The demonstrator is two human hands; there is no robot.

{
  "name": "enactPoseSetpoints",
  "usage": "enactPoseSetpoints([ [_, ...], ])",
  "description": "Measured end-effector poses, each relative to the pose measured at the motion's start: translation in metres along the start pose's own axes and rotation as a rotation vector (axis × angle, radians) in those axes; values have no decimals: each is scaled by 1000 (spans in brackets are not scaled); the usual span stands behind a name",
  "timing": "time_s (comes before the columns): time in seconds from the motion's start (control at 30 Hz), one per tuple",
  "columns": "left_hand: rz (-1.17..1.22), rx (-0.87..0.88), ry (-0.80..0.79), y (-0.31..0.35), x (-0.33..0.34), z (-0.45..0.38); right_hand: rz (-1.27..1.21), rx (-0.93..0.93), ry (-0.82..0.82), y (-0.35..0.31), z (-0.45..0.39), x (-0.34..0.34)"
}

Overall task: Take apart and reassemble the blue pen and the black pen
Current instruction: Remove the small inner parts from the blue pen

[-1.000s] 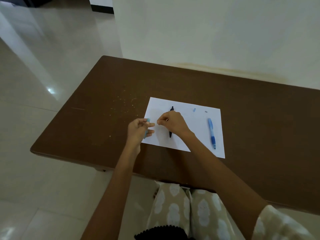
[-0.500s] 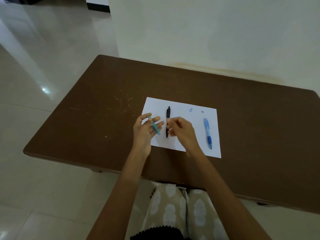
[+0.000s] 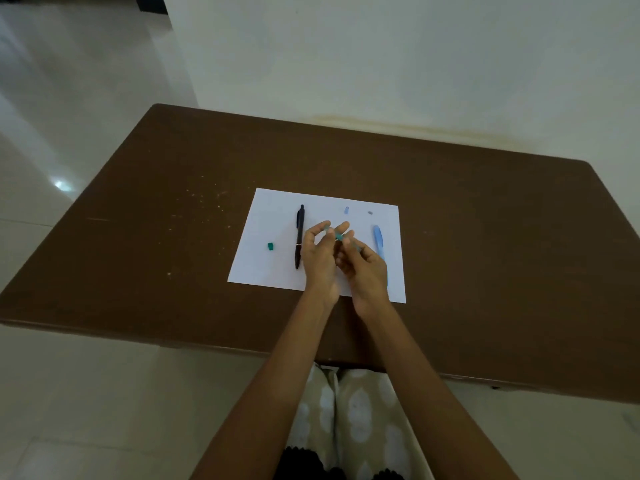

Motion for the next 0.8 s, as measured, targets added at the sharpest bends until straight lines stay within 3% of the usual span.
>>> enactPoseSetpoints([
  [0.17, 438, -186, -129, -21, -4, -6, -108, 58, -72, 1, -3, -12],
  [0.27, 569, -245, -166, -28, -11, -13, -96, 57, -152, -1, -3, -15],
  [0.6, 666, -269, -269, -24, -5, -7, 644, -256, -75, -33, -8, 3],
  [0.8, 645, -251, -280, -24, -6, -9, 628, -229, -80, -34, -11, 4],
])
Point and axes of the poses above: each hand's wrist, its own z-axis away from the middle knuckle, its own x-axis out of the palm, y = z × x, the point moved 6 cm from there along -z, towards the middle knuckle, and after that the axes turned 9 degrees about x, right-handed, at the moved point
